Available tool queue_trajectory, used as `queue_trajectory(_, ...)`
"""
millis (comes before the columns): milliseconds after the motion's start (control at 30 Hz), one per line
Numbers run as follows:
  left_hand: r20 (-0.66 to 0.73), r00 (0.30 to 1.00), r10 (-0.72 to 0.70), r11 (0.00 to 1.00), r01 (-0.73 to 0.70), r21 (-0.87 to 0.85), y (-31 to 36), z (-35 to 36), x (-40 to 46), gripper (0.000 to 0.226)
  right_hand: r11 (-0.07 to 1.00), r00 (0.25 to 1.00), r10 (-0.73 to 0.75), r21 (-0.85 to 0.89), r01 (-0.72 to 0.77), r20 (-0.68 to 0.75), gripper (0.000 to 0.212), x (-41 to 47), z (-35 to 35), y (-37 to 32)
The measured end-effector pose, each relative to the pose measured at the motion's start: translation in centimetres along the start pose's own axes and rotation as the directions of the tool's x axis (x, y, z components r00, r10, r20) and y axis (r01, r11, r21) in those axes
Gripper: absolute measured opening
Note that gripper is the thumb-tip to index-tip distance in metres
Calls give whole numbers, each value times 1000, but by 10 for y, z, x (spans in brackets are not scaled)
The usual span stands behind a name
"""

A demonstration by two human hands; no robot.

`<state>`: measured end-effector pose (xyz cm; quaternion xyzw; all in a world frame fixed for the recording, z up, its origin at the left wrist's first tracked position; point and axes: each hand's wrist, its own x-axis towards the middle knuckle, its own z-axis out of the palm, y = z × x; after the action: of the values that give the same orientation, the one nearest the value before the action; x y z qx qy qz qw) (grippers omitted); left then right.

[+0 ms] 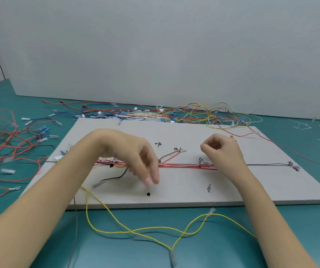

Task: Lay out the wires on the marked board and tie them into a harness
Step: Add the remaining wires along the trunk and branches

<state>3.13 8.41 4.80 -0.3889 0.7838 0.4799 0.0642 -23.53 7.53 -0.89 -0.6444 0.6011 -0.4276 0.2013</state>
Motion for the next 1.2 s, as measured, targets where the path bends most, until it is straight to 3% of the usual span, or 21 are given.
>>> queue_trajectory(67,102,992,-79,996,74,60,-6,4,-8,17,1000,1000,5,6,-5,5,11,0,0,1)
queue_trajectory(233,-92,983,-158,984,165,70,-37,-26,-56,24,1000,1000,5,12,-5,8,12,0,-1,2)
queue_trajectory(433,-75,962,-264,960,269,77,-88,-42,-102,45,1000,1000,4,25,-4,14,11,1,1,2)
queue_trajectory(767,-204,912,-357,928,371,36,-91,-29,-88,28,987,996,-16,156,30,-90,10,-1,-1,-6)
queue_trajectory(967,-196,944,-264,964,261,-40,-79,-25,-85,23,987,998,1,162,9,-60,11,-2,2,-9)
queue_trajectory(1100,-316,943,-102,982,44,-186,-70,-20,-76,10,989,996,-28,141,39,-82,11,-3,-1,-10)
queue_trajectory(1200,-404,914,-34,977,-55,-206,-60,-19,-66,18,984,996,-28,170,42,-80,11,-3,-2,-13)
